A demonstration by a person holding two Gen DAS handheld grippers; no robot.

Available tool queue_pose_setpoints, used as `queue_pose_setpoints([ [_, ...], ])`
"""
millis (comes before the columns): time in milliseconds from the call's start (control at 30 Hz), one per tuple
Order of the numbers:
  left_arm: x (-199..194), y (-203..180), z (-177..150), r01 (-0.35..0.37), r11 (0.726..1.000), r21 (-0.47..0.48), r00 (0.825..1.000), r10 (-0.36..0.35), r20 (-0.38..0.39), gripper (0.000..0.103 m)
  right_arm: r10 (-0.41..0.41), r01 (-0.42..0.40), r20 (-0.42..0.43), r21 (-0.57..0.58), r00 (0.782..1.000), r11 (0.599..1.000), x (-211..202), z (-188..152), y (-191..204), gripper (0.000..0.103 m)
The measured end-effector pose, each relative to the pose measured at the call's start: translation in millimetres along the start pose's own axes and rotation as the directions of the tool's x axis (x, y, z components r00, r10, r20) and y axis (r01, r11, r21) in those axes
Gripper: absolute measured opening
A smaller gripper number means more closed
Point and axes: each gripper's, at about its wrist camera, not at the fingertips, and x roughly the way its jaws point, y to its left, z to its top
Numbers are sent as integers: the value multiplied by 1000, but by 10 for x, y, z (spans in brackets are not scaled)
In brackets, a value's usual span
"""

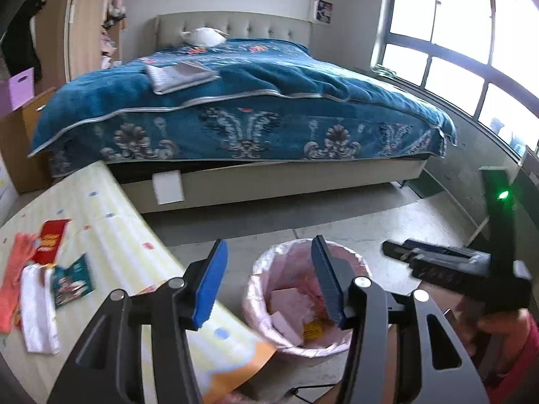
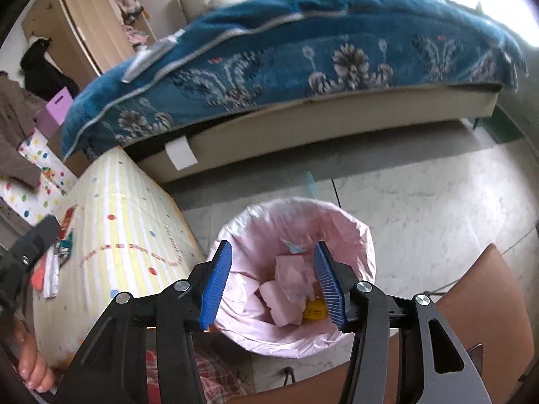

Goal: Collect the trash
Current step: 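Return both tools over the table toward the white plastic bag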

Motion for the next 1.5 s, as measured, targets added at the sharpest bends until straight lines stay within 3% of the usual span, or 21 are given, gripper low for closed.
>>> queue_pose_setpoints([
  [267, -537, 409, -207, -125, 991, -51, 991, 127, 37, 56, 53, -48, 55, -84, 997, 995, -354, -13, 400, 52],
  [433, -915, 792, -436, -247, 964, -93, 967, 252, 38, 59, 102, -94, 43, -169, 994, 981, -454, -60, 782, 52],
  [667, -1331, 1520, -780, -393, 893, -219, 917, 399, -18, 61, 177, -170, -4, -311, 984, 935, -418, -196, 1567, 56],
  [867, -1648, 2123, -1066, -501, 806, -315, 860, 503, -82, 69, 214, -215, -51, -416, 976, 884, -300, -378, 2223, 61],
  [1000, -1741, 2358, -1178, -526, 771, -358, 844, 525, -111, 73, 235, -242, -73, -452, 969, 858, -208, -464, 2583, 62],
  [1133, -1651, 2399, -1225, -530, 766, -364, 843, 523, -126, 81, 244, -249, -73, -478, 967, 842, -112, -517, 2869, 62],
  [1300, -1357, 2333, -1210, -508, 793, -336, 860, 488, -147, 90, 241, -241, -64, -485, 968, 841, 28, -511, 3006, 62],
  [1500, -886, 2263, -1067, -487, 822, -297, 873, 449, -189, 92, 224, -230, -69, -469, 972, 853, 221, -362, 2994, 65],
])
